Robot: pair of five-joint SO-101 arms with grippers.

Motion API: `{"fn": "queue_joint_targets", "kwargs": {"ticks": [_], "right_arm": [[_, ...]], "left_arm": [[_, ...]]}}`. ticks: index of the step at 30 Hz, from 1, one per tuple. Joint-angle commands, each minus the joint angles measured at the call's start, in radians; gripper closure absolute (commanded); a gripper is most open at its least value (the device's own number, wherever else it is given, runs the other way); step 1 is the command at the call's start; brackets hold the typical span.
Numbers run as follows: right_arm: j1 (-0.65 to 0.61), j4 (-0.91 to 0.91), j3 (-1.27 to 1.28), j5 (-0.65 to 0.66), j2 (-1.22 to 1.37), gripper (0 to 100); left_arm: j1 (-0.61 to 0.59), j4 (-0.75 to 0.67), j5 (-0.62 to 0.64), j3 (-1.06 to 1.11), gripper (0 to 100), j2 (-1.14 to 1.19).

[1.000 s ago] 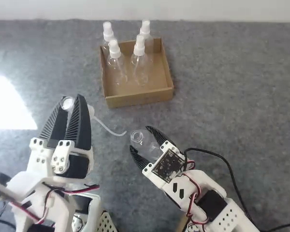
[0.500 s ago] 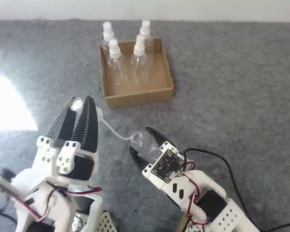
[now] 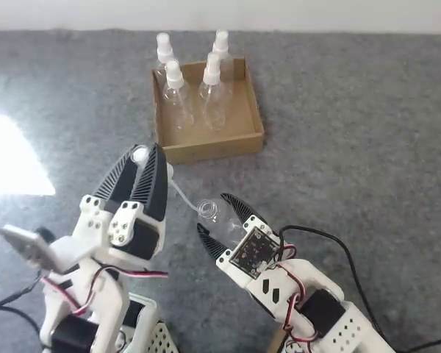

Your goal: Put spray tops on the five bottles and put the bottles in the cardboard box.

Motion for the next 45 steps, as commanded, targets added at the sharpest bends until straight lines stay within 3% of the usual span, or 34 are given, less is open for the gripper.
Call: {"fn": "queue_joint_targets", "kwargs": {"ticks": [1,8,20,26,33,39,45], "right_arm": [[-0.008,0.002,0.021,0.015,-0.010,88.4],[-0.008,0.002,0.021,0.015,-0.019,88.4],[-0.002,0.004,0.021,0.014,-0.021,88.4],[-0.002,0.004,0.021,0.014,-0.021,88.4],[0.067,-0.001,0.018,0.009,-0.021,88.4],[0.073,0.004,0.006,0.008,-0.021,88.5],[0.073,0.004,-0.011,0.012,-0.021,98.6]], "left_arm": [[0.006,-0.029,0.003,0.018,99,-0.012],[0.109,-0.025,-0.034,0.061,99,-0.011],[0.120,0.012,-0.071,0.113,99,-0.011],[0.127,0.034,-0.153,0.119,98,-0.011],[0.282,0.034,-0.244,0.173,98,-0.011],[0.293,0.032,-0.249,0.182,98,-0.011],[0.293,0.029,-0.249,0.199,98,-0.011]]}}
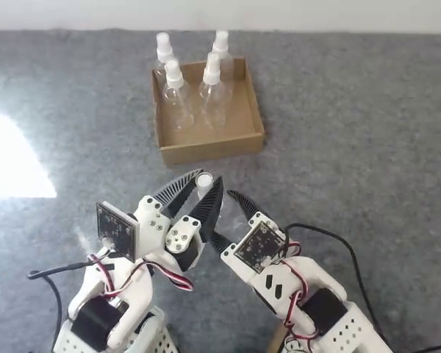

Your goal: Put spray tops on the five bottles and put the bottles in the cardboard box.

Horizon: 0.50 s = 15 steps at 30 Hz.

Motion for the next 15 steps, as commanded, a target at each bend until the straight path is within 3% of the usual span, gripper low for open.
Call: {"fn": "queue_joint_targets", "kwargs": {"ticks": [1,15], "right_arm": [[0.013,0.004,-0.011,0.012,-0.021,99.1],[0.015,0.004,-0.043,0.012,-0.022,99.2]], "left_arm": [[0.006,-0.003,-0.009,0.015,98,-0.011],[0.005,0.003,-0.006,0.025,93,-0.011]]}}
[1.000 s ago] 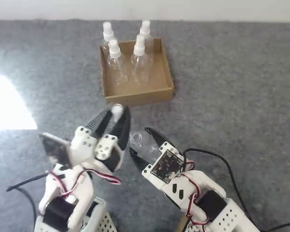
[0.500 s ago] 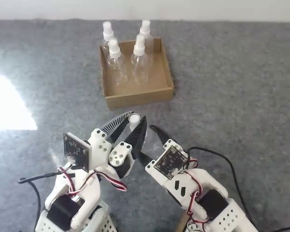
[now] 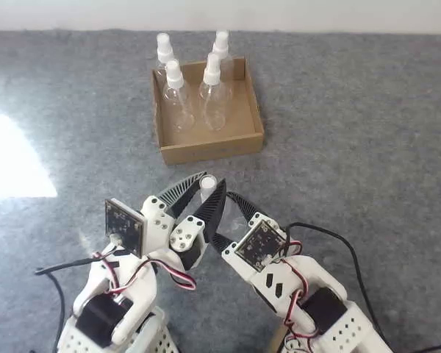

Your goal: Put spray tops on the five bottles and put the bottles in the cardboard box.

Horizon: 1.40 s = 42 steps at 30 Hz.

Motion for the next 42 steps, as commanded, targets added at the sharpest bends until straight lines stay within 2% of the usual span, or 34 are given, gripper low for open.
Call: {"fn": "queue_joint_targets", "kwargs": {"ticks": [1,7,12,18,25,28,32,36,40,42], "right_arm": [[0.013,0.004,-0.040,0.014,-0.022,99.2],[0.097,0.004,-0.075,0.005,-0.022,99.2],[0.097,0.004,-0.072,0.005,-0.022,99.2],[0.097,0.019,-0.077,0.005,-0.022,99.2],[0.097,0.108,-0.137,0.003,-0.022,99.2],[0.099,0.107,-0.132,0.003,-0.022,99.2],[0.099,0.107,-0.132,0.003,-0.022,99.2],[0.105,0.107,-0.132,0.003,-0.022,99.2],[0.127,0.105,-0.149,0.003,-0.022,99.2],[0.160,0.104,-0.170,-0.038,-0.022,99.2]], "left_arm": [[-0.002,0.003,-0.005,-0.008,93,-0.011],[-0.002,0.003,-0.006,-0.005,91,-0.011],[-0.002,0.003,-0.002,0.013,83,-0.011],[-0.005,0.020,-0.002,0.012,82,-0.011],[-0.114,0.018,0.026,-0.001,77,-0.014],[-0.129,0.041,0.080,-0.033,76,-0.014],[-0.132,0.115,0.083,-0.093,75,-0.014],[-0.137,0.127,0.083,-0.107,75,-0.014],[-0.218,0.123,0.084,-0.111,75,-0.015],[-0.252,0.118,0.086,-0.124,75,-0.015]]}}
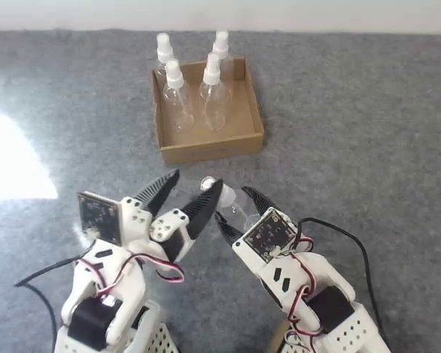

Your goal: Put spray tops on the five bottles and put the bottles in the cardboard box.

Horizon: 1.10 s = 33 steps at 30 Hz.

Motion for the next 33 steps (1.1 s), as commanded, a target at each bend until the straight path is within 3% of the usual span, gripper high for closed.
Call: {"fn": "queue_joint_targets", "kwargs": {"ticks": [1,6,17,21,33], "right_arm": [[0.076,-0.007,-0.114,-0.074,-0.022,99.2],[0.150,-0.107,-0.133,-0.121,-0.019,99.2],[0.148,-0.088,-0.376,-0.121,0.019,99.2],[0.148,-0.096,-0.474,-0.121,0.165,99.2],[0.148,-0.300,-0.752,-0.123,0.668,99.2]], "left_arm": [[-0.063,-0.005,0.015,-0.070,75,-0.015],[-0.074,-0.005,0.015,-0.071,75,-0.015],[-0.074,0.000,0.015,-0.071,74,-0.015],[-0.074,0.023,0.015,-0.071,70,-0.015],[-0.066,0.028,0.015,-0.071,70,-0.015]]}}
